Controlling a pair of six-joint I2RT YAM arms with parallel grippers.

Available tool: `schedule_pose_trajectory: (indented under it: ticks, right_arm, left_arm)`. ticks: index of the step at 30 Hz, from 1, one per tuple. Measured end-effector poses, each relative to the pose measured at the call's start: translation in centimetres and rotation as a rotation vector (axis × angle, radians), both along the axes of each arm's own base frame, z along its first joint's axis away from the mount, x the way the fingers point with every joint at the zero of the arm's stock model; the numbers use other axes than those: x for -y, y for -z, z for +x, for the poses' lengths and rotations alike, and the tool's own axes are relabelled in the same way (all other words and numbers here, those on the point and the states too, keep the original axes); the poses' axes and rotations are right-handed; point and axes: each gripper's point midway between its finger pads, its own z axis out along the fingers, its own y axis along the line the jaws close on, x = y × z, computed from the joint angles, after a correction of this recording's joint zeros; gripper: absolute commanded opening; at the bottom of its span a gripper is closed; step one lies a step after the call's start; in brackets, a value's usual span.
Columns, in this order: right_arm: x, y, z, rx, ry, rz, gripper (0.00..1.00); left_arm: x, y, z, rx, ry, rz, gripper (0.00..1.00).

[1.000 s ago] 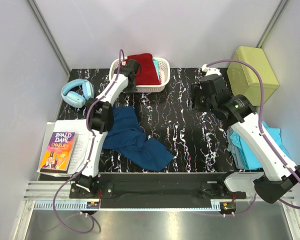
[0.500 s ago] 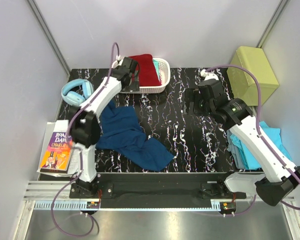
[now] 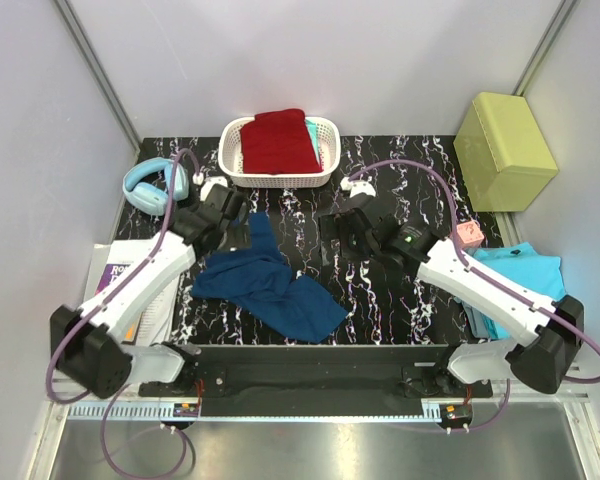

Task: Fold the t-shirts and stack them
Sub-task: Flatten out the tshirt

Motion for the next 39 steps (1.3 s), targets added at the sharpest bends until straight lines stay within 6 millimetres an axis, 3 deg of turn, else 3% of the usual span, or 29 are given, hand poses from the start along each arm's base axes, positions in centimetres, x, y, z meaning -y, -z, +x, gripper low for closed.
schedule_pose_trajectory:
  ticks: [1,4,7,9,11,12,16,23,28,39]
  right_arm:
    - [-0.2,0.5,-0.1,-0.010,-0.005,0.007,0.89]
    - [-0.5,3.0,-0.5,-0.054,0.003,0.014,0.76]
    - [-0.9,6.0,-0.7,-0.129,0.020,-0.020,0.56]
    - [-1.4,8.4,-0.8,-0.182,0.032,-0.056,0.49]
    - [-1.9,10.6,-1.3,-0.226,0.031,-0.096,0.50]
    - [-2.3,11.6,-1.8,-0.246,0.020,-0.119,0.55]
    - [-4.6,13.8,-4.7,-0.284,-0.066,-0.187,0.59]
    - [-10.1,13.7,-8.0,-0.256,-0.213,-0.207,0.59]
    - [-12.3,13.8,-8.1,-0.245,-0.240,-0.205,0.58]
    - [-12.4,16.8,-7.4,-0.259,-0.225,-0.287,0.50]
  left_arm:
    - [0.0,0.1,-0.8,-0.005,0.010,-0.005,0.99]
    - [0.3,-1.4,-2.9,0.052,0.053,-0.045,0.99]
    - [0.7,-3.6,-3.6,0.132,0.080,-0.094,0.99]
    - [0.7,-4.1,-3.8,0.153,0.085,-0.108,0.99]
    - [0.6,-3.6,-4.1,0.142,0.088,-0.107,0.99]
    - [0.6,-3.0,-4.3,0.127,0.093,-0.103,0.99]
    - [0.5,-1.2,-5.4,0.075,0.112,-0.094,0.99]
    - [0.6,-1.0,-5.8,0.066,0.129,-0.092,0.99]
    - [0.6,-0.8,-5.9,0.062,0.138,-0.091,0.99]
    - [0.3,0.3,-7.1,0.045,0.149,-0.096,0.99]
